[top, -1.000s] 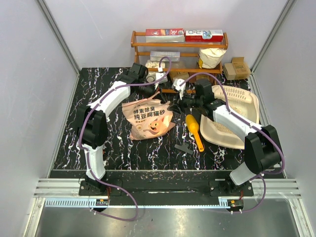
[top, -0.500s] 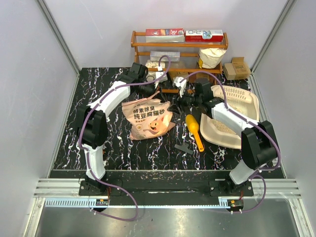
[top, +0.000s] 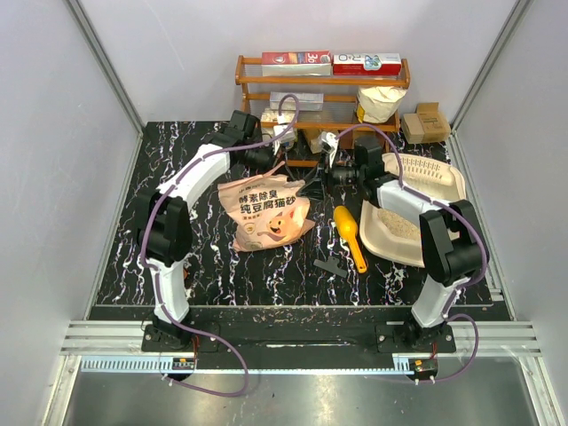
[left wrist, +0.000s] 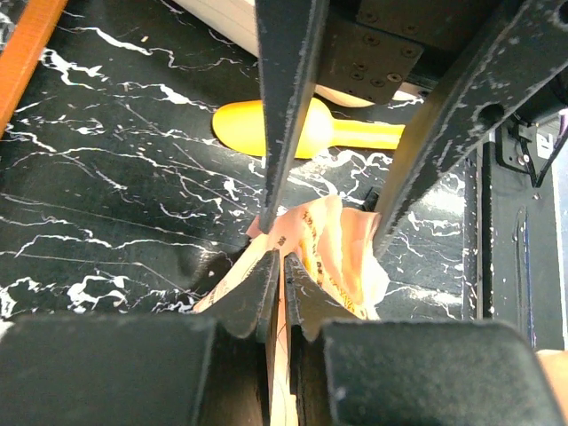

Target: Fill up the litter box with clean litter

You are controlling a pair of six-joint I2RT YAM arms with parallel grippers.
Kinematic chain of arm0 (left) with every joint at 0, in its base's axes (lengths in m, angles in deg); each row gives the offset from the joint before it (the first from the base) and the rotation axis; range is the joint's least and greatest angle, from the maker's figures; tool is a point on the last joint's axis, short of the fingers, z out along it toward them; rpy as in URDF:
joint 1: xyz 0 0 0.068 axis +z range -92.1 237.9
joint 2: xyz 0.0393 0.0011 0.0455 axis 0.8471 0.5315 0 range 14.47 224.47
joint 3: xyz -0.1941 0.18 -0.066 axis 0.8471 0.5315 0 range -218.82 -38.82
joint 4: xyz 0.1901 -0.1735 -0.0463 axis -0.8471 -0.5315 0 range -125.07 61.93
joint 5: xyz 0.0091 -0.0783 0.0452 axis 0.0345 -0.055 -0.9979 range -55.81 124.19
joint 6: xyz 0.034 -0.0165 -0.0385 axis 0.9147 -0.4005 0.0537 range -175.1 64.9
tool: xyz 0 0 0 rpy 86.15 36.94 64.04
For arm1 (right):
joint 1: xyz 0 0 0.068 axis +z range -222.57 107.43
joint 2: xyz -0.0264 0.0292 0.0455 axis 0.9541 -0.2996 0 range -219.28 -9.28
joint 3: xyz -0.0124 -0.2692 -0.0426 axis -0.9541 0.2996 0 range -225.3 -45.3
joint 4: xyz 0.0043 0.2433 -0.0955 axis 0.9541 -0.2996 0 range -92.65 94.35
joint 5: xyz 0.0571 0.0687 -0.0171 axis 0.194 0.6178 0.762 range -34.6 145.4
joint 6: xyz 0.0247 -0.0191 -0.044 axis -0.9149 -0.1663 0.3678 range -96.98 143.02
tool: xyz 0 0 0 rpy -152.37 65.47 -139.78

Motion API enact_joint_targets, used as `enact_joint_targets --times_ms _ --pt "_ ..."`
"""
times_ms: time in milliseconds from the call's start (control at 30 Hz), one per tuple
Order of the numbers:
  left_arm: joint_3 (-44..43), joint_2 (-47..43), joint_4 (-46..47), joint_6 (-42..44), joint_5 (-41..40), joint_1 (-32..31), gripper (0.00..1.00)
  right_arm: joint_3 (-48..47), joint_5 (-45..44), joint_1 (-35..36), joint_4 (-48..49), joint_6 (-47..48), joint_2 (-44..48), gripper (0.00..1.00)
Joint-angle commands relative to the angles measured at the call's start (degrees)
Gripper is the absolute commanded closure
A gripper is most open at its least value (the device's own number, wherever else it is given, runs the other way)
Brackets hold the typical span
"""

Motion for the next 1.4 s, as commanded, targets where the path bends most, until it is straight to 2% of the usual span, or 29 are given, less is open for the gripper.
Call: enact_joint_targets --times_ms 0,100,400,633,867,967,1000,1133,1200,1333,1367 --pt "-3.41 -0.01 1.31 -1.76 1.49 1.3 0.91 0.19 6.95 -0.19 18.09 -14.37 -1.99 0.46" --pt "-4.02 0.26 1.57 -2.64 0.78 1.48 0.91 -0.25 8.97 -0.28 24.44 -19.06 -4.01 0.47" --pt "-5.87 1.31 2.27 -5.1 -0.36 2.53 0.93 0.1 12.67 -0.19 24.09 -17.22 -5.86 0.49" --pt "-6.66 1.4 2.36 -6.07 -1.06 4.2 0.93 0.1 13.55 0.07 32.35 -24.51 -8.93 0.58" --pt "-8.77 1.31 2.01 -4.49 -3.35 7.8 0.93 -0.25 14.26 0.69 35.78 -27.85 -11.22 0.6" --pt "-8.51 0.52 1.31 -4.23 -3.44 9.12 0.93 -0.6 14.16 0.78 37.79 -31.26 -11.84 0.74" --pt "-8.16 -0.52 0.96 -4.05 -3.52 9.38 0.93 -0.95 14.51 0.87 38.94 -33.02 -12.27 0.83" --pt "-2.64 -5.79 0.25 -4.49 -4.31 12.19 0.84 -2.09 15.31 0.87 41.76 -38.84 -12.46 0.96" --pt "0.27 -10.61 -0.36 -4.49 -4.93 14.99 0.79 -2.1 15.22 0.78 40.1 -38.67 -11.76 0.97" --pt "9.91 -20.46 -2.91 -3.0 -6.25 21.24 0.66 -2.44 13.56 0.6 28.16 -32.53 -8.24 1.0" --pt "11.69 -24.66 -3.26 -2.74 -6.6 21.86 0.59 -2.53 13.12 0.6 26.14 -29.99 -7.89 1.0"
